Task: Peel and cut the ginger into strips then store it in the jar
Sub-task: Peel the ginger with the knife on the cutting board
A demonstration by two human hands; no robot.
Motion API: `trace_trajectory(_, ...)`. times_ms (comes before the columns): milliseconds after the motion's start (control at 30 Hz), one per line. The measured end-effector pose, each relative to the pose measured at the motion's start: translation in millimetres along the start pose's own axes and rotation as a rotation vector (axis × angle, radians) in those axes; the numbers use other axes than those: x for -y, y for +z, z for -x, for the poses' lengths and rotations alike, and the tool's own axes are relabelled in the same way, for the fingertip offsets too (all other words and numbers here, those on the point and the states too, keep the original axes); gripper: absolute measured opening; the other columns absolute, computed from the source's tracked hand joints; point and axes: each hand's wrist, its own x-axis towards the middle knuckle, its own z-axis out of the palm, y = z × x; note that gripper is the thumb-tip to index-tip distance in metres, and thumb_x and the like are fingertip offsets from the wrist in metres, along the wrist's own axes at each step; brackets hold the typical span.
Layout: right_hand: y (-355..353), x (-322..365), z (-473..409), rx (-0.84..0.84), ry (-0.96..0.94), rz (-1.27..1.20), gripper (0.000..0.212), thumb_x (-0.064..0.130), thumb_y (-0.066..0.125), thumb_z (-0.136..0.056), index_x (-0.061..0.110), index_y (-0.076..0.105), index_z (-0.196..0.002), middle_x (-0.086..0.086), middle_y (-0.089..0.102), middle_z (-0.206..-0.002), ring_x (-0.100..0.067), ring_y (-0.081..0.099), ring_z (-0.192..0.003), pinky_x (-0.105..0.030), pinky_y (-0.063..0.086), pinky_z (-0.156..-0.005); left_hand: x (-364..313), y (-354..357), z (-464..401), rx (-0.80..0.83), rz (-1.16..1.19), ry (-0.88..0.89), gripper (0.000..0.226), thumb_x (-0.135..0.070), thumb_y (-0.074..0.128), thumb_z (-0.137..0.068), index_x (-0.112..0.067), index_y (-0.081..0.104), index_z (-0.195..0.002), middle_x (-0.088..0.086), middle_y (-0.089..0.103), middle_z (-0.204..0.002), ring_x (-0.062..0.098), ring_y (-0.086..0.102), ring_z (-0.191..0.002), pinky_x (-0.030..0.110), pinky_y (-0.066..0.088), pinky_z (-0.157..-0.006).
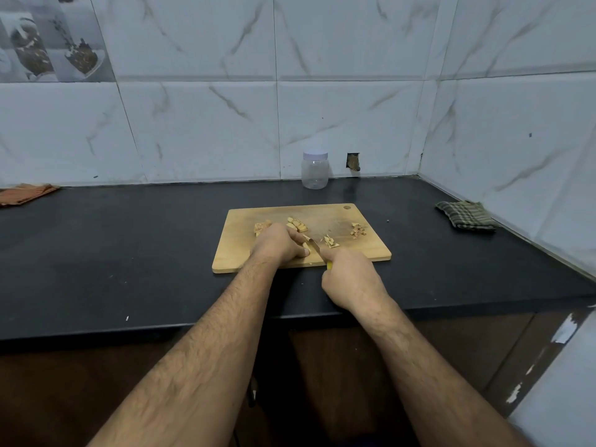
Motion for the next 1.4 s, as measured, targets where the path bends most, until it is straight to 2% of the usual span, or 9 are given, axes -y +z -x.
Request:
trace_trajectory(200,1.9,5.1,-3.0,-0.008,-0.023,-0.027,0.059,0.007,0.05,-0.092,0.031,0.048,-0.146,-0.003,0.057,-0.137,-0.025,0.054,-0.121,-0.036,0.052,-0.095,-2.1,0.1,0.6,-0.022,-0.009,-0.013,0.023,-0.027,0.083,-0.079,-0.03,0.076,-0.101,-0.009,0.07,-0.116,0.012,0.061,-0.11,0.03,0.05,-0.095)
trace_trajectory(333,2.8,6.8,-4.4,0.007,-0.04,-0.014,0.056,0.006,0.05,-0.091,0.031,0.051,-0.141,-0.004,0.06,-0.13,-0.025,0.056,-0.116,-0.036,0.052,-0.089,-4.0,0.4,0.2,-0.026,-0.01,-0.03,0.02,-0.027,0.083,-0.077,-0.031,0.076,-0.096,-0.009,0.071,-0.11,0.012,0.062,-0.105,0.03,0.052,-0.093)
trace_trajectory(500,2.8,7.7,-5.1,0.016,-0.046,0.002,0.054,0.006,0.05,-0.091,0.03,0.053,-0.139,-0.004,0.061,-0.128,-0.024,0.056,-0.114,-0.036,0.052,-0.089,-4.4,0.3,0.3,-0.027,-0.006,-0.04,0.017,-0.027,0.083,-0.076,-0.031,0.075,-0.09,-0.011,0.072,-0.106,0.011,0.063,-0.101,0.028,0.052,-0.089)
trace_trajectory(600,3.1,10.4,-6.9,0.032,-0.037,0.002,0.055,0.005,0.049,-0.09,0.03,0.053,-0.139,-0.004,0.062,-0.125,-0.024,0.056,-0.11,-0.034,0.051,-0.083,-5.8,0.3,1.1,-0.027,-0.017,-0.039,0.014,-0.027,0.083,-0.075,-0.031,0.075,-0.086,-0.012,0.072,-0.104,0.011,0.063,-0.1,0.028,0.052,-0.087)
trace_trajectory(667,2.5,13.8,-8.2,0.041,-0.034,0.013,0.052,0.006,0.05,-0.09,0.028,0.056,-0.136,-0.005,0.063,-0.12,-0.022,0.053,-0.099,-0.032,0.047,-0.074,-6.4,-0.1,1.2,-0.026,-0.02,-0.04,0.013,-0.027,0.083,-0.075,-0.031,0.074,-0.084,-0.011,0.072,-0.103,0.011,0.063,-0.098,0.028,0.052,-0.086)
trace_trajectory(733,1.9,16.3,-7.3,0.04,-0.039,0.029,0.049,0.007,0.052,-0.09,0.027,0.056,-0.134,-0.005,0.063,-0.117,-0.021,0.052,-0.095,-0.031,0.043,-0.07,-6.7,-0.5,1.5,-0.024,-0.011,-0.049,0.013,-0.027,0.083,-0.076,-0.03,0.075,-0.085,-0.011,0.072,-0.101,0.011,0.063,-0.097,0.028,0.052,-0.086)
trace_trajectory(933,1.3,6.2,9.5,0.061,-0.03,0.094,0.048,0.011,0.051,-0.094,0.03,0.051,-0.139,-0.006,0.059,-0.126,-0.026,0.055,-0.114,-0.034,0.047,-0.079,-8.2,0.1,2.0,-0.031,-0.022,-0.051,0.02,-0.027,0.083,-0.077,-0.029,0.077,-0.096,-0.01,0.071,-0.104,0.013,0.062,-0.103,0.027,0.05,-0.085)
trace_trajectory(1100,-2.2,1.7,14.6,0.068,-0.005,0.088,0.05,0.012,0.052,-0.095,0.03,0.049,-0.142,-0.006,0.058,-0.129,-0.026,0.054,-0.116,-0.037,0.052,-0.089,-7.7,1.0,1.8,-0.032,-0.018,-0.058,0.017,-0.028,0.083,-0.078,-0.03,0.076,-0.093,-0.009,0.071,-0.105,0.012,0.061,-0.103,0.027,0.049,-0.084)
trace_trajectory(1400,-3.3,5.5,2.7,0.018,0.021,0.022,0.049,0.009,0.052,-0.093,0.029,0.053,-0.139,-0.005,0.06,-0.128,-0.025,0.056,-0.114,-0.035,0.051,-0.085,-7.9,1.0,4.7,-0.035,-0.028,-0.048,0.011,-0.027,0.081,-0.079,-0.033,0.073,-0.084,-0.009,0.071,-0.109,0.013,0.061,-0.105,0.027,0.049,-0.087)
